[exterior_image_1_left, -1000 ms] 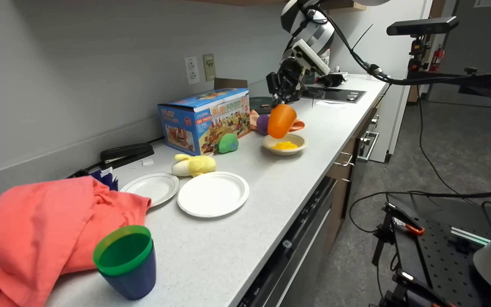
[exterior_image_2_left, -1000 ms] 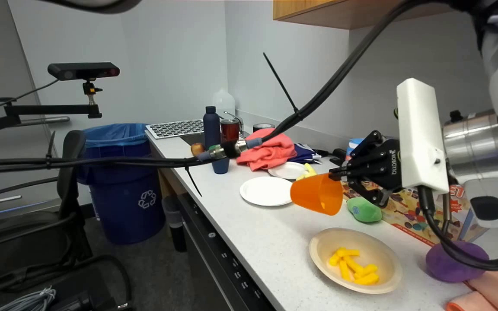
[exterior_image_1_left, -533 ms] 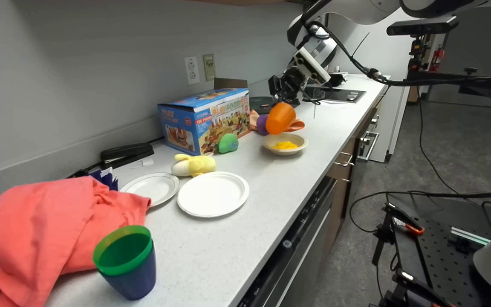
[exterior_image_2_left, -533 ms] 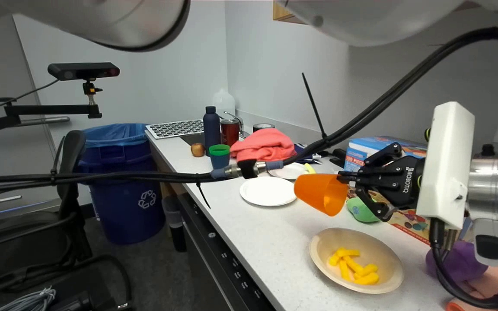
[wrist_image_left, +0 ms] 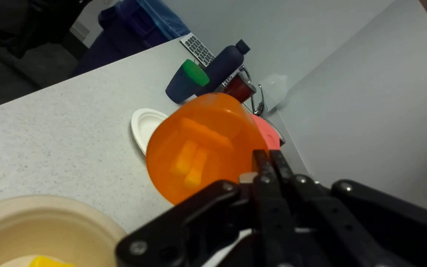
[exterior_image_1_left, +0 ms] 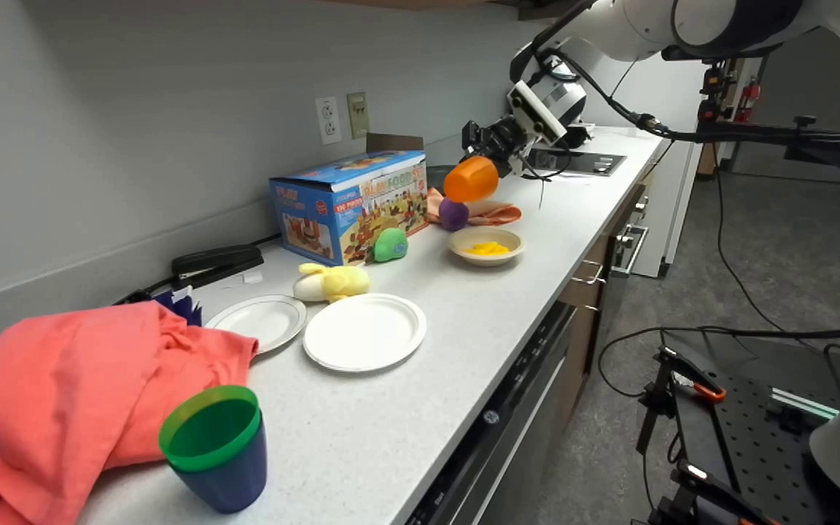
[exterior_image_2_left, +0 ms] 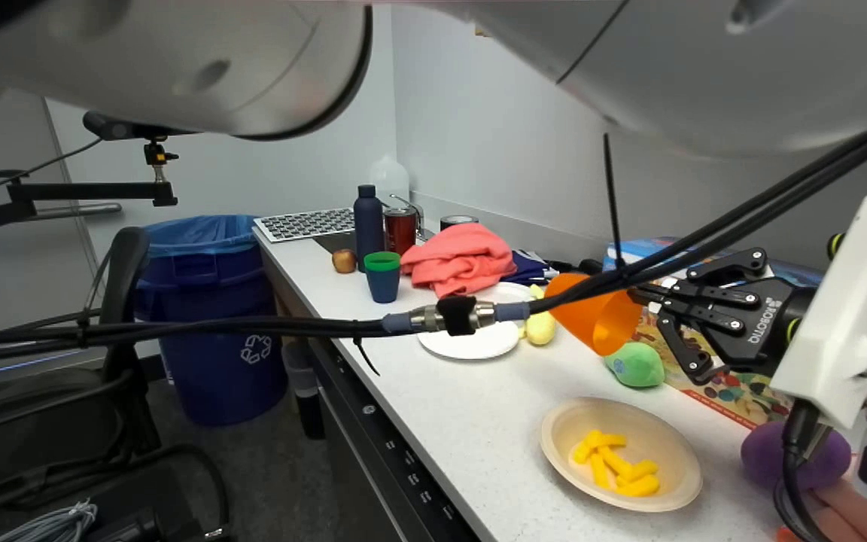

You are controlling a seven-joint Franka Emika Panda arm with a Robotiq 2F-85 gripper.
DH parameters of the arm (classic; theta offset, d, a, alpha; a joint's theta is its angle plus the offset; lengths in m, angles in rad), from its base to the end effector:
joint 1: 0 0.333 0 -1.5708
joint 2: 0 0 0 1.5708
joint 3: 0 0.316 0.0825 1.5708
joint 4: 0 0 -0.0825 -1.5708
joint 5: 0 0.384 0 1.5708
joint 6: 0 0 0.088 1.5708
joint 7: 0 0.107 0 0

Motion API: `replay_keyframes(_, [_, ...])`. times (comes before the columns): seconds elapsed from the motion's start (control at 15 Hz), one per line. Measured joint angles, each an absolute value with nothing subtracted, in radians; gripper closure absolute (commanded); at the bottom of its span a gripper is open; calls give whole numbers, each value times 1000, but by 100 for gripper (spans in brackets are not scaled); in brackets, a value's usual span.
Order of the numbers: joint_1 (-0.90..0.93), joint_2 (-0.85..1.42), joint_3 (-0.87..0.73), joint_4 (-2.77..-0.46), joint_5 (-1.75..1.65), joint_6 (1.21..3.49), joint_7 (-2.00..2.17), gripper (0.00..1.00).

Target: Pour the fries out of the orange cup and onto the white plate on the right.

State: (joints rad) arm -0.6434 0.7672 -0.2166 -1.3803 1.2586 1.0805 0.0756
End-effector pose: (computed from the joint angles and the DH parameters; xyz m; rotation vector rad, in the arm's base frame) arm 0.5402 -0.3758 0.3016 -1.4773 0.8236 0.4295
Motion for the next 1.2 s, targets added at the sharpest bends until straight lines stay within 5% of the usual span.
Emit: replay_keyframes(1.2, [-717,886,-187,-1377,1442,995,264,99])
